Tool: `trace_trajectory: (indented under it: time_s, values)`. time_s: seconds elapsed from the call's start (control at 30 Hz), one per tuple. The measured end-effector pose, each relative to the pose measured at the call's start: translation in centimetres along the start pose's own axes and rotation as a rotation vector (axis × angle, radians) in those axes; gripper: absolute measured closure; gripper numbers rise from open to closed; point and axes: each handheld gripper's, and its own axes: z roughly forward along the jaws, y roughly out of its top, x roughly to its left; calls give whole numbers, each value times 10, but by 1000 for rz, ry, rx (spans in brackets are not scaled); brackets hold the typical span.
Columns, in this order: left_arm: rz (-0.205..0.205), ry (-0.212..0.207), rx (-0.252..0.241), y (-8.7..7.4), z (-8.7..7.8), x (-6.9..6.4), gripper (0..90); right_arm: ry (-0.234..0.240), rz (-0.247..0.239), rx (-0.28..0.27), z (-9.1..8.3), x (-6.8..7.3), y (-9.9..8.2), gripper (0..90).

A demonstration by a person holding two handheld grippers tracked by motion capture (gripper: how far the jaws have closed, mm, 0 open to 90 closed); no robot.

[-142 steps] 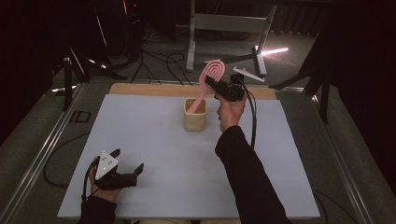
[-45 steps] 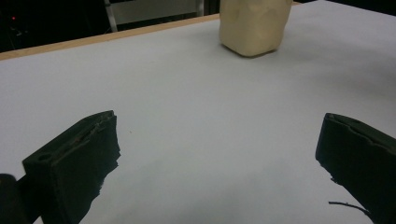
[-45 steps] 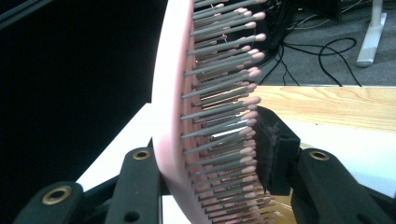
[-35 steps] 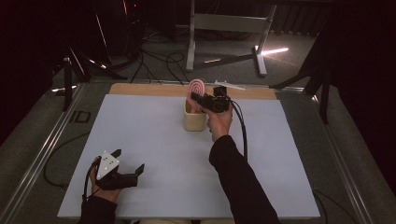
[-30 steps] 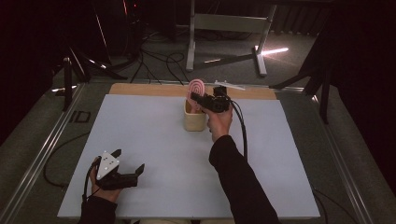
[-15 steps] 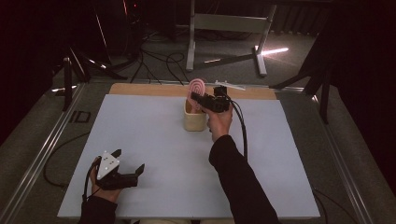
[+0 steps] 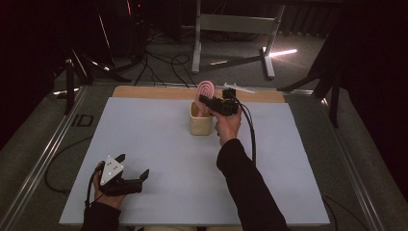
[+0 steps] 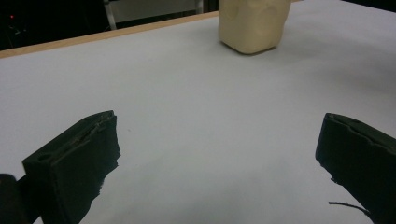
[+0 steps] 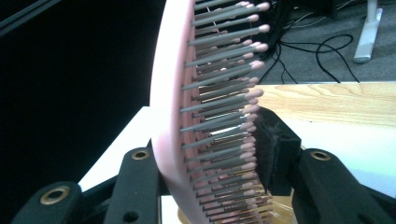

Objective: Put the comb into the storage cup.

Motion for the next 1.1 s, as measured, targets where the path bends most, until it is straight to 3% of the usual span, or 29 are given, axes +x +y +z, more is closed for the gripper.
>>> trace_trajectory:
  time_s: [1.1]
  values:
    - [0, -1, -1, 0, 1, -1, 2, -45, 18, 3, -4, -14, -2, 578]
